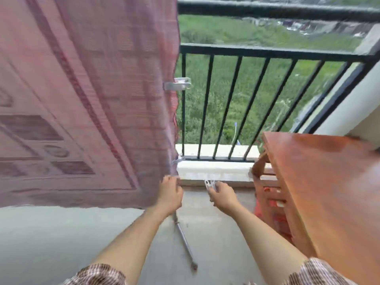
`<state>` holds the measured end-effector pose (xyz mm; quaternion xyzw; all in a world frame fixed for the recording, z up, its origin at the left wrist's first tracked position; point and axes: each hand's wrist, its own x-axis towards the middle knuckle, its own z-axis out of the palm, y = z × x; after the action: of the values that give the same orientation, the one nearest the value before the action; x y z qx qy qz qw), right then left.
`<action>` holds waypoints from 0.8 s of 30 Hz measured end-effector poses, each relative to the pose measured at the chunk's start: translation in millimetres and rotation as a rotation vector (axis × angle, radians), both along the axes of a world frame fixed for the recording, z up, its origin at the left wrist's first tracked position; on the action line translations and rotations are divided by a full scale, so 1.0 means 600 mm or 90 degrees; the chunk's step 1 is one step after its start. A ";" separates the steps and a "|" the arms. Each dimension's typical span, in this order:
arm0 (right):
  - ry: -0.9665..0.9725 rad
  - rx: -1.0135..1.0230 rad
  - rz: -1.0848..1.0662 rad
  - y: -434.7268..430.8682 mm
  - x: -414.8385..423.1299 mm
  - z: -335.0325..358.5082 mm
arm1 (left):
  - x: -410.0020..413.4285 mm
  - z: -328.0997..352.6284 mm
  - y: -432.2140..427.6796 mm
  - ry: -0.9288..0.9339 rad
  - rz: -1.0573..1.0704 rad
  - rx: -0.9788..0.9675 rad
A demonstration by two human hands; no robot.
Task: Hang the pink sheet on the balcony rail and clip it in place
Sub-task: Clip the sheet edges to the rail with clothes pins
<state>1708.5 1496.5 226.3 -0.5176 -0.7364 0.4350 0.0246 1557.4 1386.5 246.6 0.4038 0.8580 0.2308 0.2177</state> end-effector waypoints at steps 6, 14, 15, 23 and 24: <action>0.033 0.088 0.222 -0.162 -0.311 0.096 | -0.275 0.062 -0.211 0.010 0.157 0.046; 0.081 0.135 0.535 -0.345 -0.680 0.189 | -0.550 0.159 -0.460 0.003 0.432 0.125; 0.077 0.141 0.562 -0.370 -0.726 0.200 | -0.579 0.169 -0.488 0.013 0.452 0.132; 0.162 0.229 0.735 -0.567 -1.098 0.273 | -0.885 0.204 -0.693 -0.055 0.595 0.255; 0.185 0.225 0.749 -0.591 -1.146 0.280 | -0.927 0.211 -0.717 -0.093 0.625 0.293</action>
<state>1021.0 1142.1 394.4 0.0506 -0.9477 0.3134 -0.0339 1001.0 956.5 373.3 -0.0236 0.8559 0.5143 0.0495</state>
